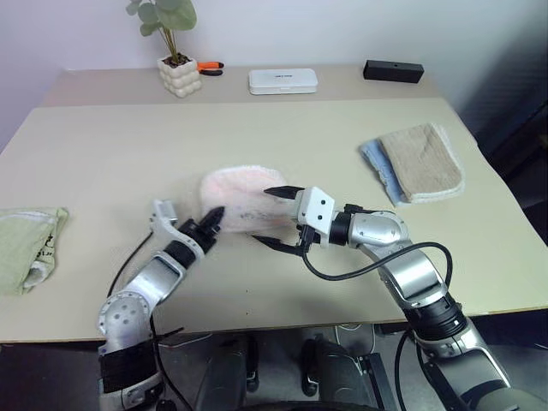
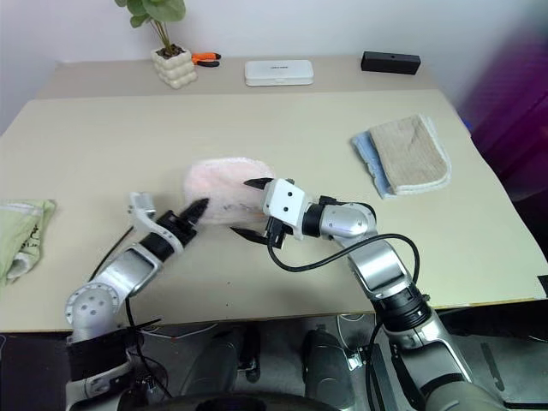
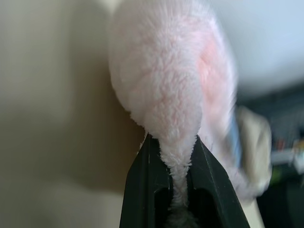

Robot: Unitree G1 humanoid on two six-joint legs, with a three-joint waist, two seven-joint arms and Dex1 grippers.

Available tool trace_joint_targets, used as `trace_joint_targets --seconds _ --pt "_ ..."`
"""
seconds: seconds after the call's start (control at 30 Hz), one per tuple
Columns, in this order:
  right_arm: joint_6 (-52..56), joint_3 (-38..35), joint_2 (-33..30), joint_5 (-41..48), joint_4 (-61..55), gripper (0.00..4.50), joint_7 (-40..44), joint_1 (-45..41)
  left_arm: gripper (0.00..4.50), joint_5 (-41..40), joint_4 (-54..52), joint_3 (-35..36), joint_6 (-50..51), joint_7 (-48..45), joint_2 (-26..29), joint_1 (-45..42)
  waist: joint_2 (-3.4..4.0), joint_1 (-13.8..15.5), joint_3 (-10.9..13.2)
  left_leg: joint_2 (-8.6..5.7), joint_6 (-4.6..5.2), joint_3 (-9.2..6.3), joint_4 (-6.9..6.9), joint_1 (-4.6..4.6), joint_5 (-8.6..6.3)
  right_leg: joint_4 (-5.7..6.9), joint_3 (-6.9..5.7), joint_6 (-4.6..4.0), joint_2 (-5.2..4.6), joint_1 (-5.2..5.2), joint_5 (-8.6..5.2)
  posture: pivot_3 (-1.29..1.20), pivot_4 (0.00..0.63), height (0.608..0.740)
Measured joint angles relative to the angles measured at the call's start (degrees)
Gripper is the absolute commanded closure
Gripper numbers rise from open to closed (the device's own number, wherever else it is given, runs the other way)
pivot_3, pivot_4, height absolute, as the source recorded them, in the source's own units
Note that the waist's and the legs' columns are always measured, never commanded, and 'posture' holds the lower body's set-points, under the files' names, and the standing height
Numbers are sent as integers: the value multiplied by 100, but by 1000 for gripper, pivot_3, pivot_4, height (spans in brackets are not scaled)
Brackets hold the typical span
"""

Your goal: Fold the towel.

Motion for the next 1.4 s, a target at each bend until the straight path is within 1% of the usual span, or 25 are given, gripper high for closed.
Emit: trace_joint_targets --seconds 0.1,0.17,0.2,0.27,0.37,0.43,0.5,0.6,0.67,0.73,0.77,0.9,1.03,1.07,1.1,1.17,1.2,1.23,1.27,1.33,1.4 --pt "4 -10 -38 1 1 0 6 5 4419 73 0 640 -657 112 458 -328 -1 6 0 -2 9 2 0 -2 -6 -2 0 0 1 0 1 0 150 734" --pt "-8 -1 -34 1 5 0 25 -1 4419 451 90 1112 -1325 393 889 -621 -5 9 3 -2 5 2 0 -3 -4 -3 -1 0 1 0 1 0 150 734" --pt "-20 -1 -41 2 7 0 40 0 4419 683 174 1457 -1687 565 1119 -718 -5 -7 2 -3 2 6 0 -1 -5 -3 1 1 1 0 1 0 150 734" --pt "-28 -3 -52 1 20 0 63 0 4419 928 269 1993 -2236 824 1286 -759 -4 -23 2 -3 -12 9 0 0 -2 -5 1 1 0 1 1 0 150 734" --pt "-68 6 -41 0 34 0 79 -1 4419 858 307 2670 -2717 1201 1043 -390 -6 -19 1 -3 -11 9 0 -1 -3 -8 2 3 -2 3 2 0 150 734" --pt "-91 17 -35 0 44 0 107 -6 4419 789 369 2858 -2803 1361 829 -89 -19 17 -3 -3 -12 6 1 -1 -3 -7 -2 3 -1 6 2 0 150 734" --pt "-163 30 -21 0 75 0 137 -16 4419 690 342 2907 -2860 1514 441 356 -24 31 -5 -5 -3 5 3 4 -12 -11 -2 3 -3 14 2 0 150 734" --pt "-206 33 -9 0 148 0 193 -24 3419 421 315 2938 -3027 1793 -172 680 -45 34 -7 -4 -1 0 5 4 -29 -16 -2 1 -11 16 1 0 150 734" --pt "-241 33 -12 0 174 0 237 -34 2436 259 263 2967 -3225 1984 -333 746 -70 26 -12 3 -2 -6 5 5 -30 -15 -3 0 -8 16 1 0 150 734" --pt "-270 32 -16 2 223 0 270 -64 1382 172 89 2989 -3434 2115 -343 788 -71 14 -13 5 -3 -4 5 5 -32 -15 -4 -2 -8 15 1 0 150 734" --pt "-274 30 -18 2 264 0 293 -80 960 158 -7 3040 -3577 2171 -337 819 -71 5 -13 5 -4 -3 5 5 -32 -15 -4 -2 -8 14 1 0 150 734" --pt "-311 0 -71 5 375 0 363 -86 960 392 -146 3196 -3937 2292 -32 1196 -71 -22 -13 7 -9 -1 4 5 -35 -14 -4 -3 -5 11 0 0 150 734" --pt "-312 -67 -125 12 390 0 418 -97 960 806 -237 3336 -4106 2017 794 1576 -74 -2 -11 11 -10 -2 4 5 -39 -22 -6 -23 -2 -14 -9 0 150 734" --pt "-291 -101 -114 39 401 0 416 -101 960 913 -226 3268 -4049 1801 1056 1681 -76 18 -12 11 -10 -2 3 5 -40 -26 -6 -25 -3 -14 -9 0 150 734" --pt "-230 -154 -104 98 420 0 388 -105 960 1056 -215 3095 -3888 1505 1472 1837 -92 37 -12 12 -11 -8 3 1 -40 -27 -12 -27 -2 -16 -9 0 150 734" --pt "-46 -355 -39 216 539 0 236 -219 960 1494 -422 2496 -3516 792 2346 2078 -79 54 -12 12 -14 -4 -3 -3 -41 -47 -13 -43 -4 -15 -3 0 150 734" --pt "14 -454 -6 247 591 0 143 -276 960 1673 -593 2179 -3418 524 2526 2107 -49 51 -18 11 -14 3 -16 -7 -41 -81 -8 -60 -3 -14 9 0 150 734" --pt "120 -612 66 281 727 0 -53 -347 960 1962 -821 1579 -3287 144 2724 2111 -11 45 -35 0 -14 20 -40 -5 -41 -103 1 -71 -3 -15 18 0 150 734" --pt "223 -729 110 289 845 0 -212 -400 960 2191 -992 980 -3157 -142 2823 2083 1 32 -42 -10 -14 38 -59 2 -40 -103 11 -70 -11 -22 18 0 150 734" --pt "442 -932 122 307 1064 0 -477 -421 960 2743 -1135 -151 -2947 -512 2849 1952 -11 17 -46 -9 -31 68 -84 3 -29 -101 13 -64 -16 -25 22 0 150 734" --pt "689 -1176 124 323 1216 0 -783 -382 960 3322 -1116 -1032 -2850 -894 2945 1901 -24 -33 -46 15 -49 92 -99 -1 -17 -91 6 -43 0 -45 33 0 150 734"
